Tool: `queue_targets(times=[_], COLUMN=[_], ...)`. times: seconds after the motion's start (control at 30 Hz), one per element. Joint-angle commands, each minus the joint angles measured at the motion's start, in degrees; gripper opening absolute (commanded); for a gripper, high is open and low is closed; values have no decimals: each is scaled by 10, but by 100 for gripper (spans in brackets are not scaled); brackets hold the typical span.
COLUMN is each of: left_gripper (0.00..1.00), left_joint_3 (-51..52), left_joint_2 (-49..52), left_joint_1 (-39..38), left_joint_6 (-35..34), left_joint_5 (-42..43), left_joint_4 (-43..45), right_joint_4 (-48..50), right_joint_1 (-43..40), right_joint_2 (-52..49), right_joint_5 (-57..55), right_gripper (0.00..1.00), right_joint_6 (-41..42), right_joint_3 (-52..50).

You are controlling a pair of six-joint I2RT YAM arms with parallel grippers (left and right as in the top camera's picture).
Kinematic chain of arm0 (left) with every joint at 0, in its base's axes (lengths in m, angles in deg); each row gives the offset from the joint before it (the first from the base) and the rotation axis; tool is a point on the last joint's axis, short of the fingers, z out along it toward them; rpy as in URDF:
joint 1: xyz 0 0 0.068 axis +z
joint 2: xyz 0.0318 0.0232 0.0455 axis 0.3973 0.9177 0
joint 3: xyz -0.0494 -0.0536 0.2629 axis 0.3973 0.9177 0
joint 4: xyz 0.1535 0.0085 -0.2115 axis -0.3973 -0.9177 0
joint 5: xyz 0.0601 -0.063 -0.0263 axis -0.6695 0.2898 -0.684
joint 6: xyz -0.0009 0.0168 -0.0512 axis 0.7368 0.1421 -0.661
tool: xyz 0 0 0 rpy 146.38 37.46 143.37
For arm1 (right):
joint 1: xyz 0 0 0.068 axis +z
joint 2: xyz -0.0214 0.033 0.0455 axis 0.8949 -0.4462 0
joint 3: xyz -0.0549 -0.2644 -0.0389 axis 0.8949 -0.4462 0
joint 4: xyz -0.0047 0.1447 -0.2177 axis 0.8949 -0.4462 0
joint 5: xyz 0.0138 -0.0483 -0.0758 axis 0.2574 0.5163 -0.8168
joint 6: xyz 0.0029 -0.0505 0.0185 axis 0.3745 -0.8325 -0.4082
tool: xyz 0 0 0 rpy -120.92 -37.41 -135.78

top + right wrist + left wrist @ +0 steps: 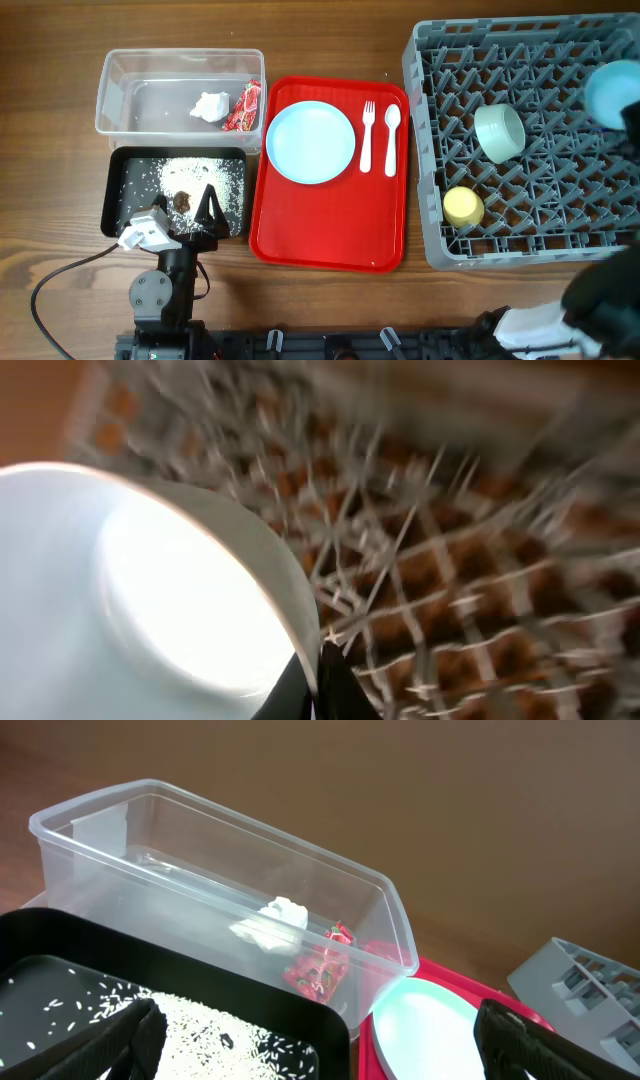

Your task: Sort waste into correct bins and load items into the dishwasher rack

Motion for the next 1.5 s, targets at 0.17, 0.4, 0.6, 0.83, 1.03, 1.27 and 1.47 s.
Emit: queue_targets(times=[0.17,0.4,0.6,0.83,1.03,1.27,1.47], left_gripper=[100,100,100,100,100,100,100], left_joint_3=[3,3,3,3,3,3,3], left_joint_2=[-5,-5,-5,-5,-5,-5,-5], left_joint_1=[4,4,4,4,4,4,4], left_joint_6=[-1,-1,-1,-1,-1,-1,-1], left_joint_5=[5,5,5,5,5,5,5], left_joint_4=[0,0,0,0,0,0,0], right_joint_4=[18,21,12,17,26,143,228], right_joint_1=[129,236,244,243,243,246,271], right_joint_2=[193,166,87,-9,-69,-79,-79], right_joint_5=[-285,-560,-625,-627,-658,-702,-696], right_gripper=[4,4,4,4,4,4,4], right_joint_6=[-109,-180,-178,-201,-247,-392,-457], right_joint_3=[2,0,-38,-44,-44,-106,-164])
